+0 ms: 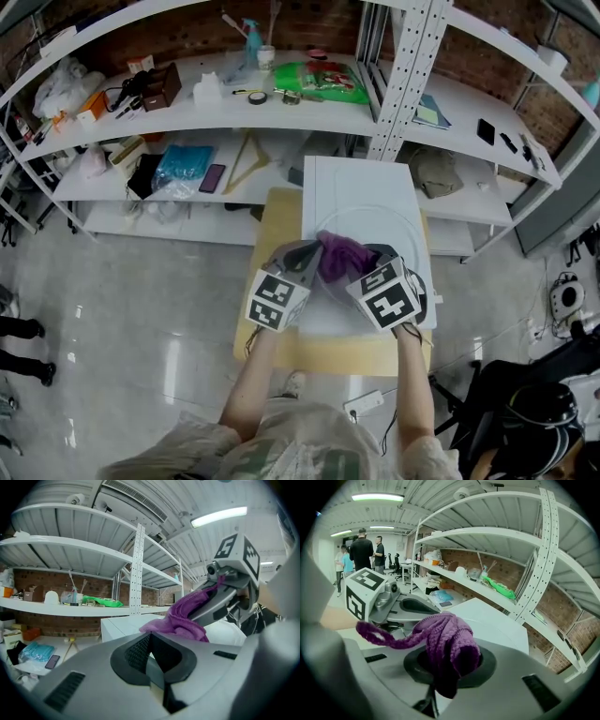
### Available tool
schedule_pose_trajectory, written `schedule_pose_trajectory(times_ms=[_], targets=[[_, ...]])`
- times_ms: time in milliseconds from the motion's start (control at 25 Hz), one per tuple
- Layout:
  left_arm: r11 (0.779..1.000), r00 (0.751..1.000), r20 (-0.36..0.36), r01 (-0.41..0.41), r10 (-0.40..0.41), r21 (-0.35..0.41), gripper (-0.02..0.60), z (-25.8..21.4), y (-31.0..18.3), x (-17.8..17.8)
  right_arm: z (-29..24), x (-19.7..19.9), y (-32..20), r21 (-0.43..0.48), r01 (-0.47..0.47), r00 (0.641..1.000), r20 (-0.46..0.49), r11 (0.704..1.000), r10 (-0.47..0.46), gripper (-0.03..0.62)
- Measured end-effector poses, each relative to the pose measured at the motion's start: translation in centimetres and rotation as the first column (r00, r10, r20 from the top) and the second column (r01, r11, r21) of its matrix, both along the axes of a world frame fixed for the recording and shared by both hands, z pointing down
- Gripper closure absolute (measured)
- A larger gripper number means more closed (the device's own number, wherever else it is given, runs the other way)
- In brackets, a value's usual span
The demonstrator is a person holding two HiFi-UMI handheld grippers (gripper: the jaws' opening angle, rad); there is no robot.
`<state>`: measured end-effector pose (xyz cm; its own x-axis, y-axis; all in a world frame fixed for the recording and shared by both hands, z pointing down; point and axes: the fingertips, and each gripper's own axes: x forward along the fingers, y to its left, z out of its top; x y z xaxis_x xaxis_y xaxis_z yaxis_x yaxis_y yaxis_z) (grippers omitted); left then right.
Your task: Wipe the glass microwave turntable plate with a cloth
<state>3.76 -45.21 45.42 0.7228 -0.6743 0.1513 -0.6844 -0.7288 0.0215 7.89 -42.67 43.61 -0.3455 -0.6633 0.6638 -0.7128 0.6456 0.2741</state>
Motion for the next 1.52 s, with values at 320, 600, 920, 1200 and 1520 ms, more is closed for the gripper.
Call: schedule_pose_trajectory(times_ms=[320,600,920,1200,1520], targets=[[1.000,1.000,-0.006,-0.004,0.004,0.005,0.580,-0.1,0.0,0.1,-2.1,1.0,-2.2,0.051,-0.058,0.996,0.075,0.997,0.054,0.543],[1.000,1.000,0.002,-0.002,0.002,0.001,0.580,0.0,0.1,0.0,-2.2,2.4,-6.3,0.091,-0.197,0.978,0.089,0.976,0.189,0.543],[1.000,1.000,0.001,0.001,-0.001,0.004,0.580,-0.1,-0.1,0.0,0.2,0.1,-4.3,0.017,-0.092,0.996,0.012,0.996,0.091,0.543],[1.000,1.000,0.003,0.005,-0.005,-0.003,0.580,0.0,-0.1,-0.2,0.4,-0.3,-0.1,0.007,-0.072,0.997,-0.001,0.997,0.072,0.543],[1.000,1.000,0.015,0.021,-0.021,-0.005,0.580,0.3,-0.3,-0.1,0.6,-0.3,5.3,-0.005,-0.071,0.997,0.000,0.997,0.071,0.543]])
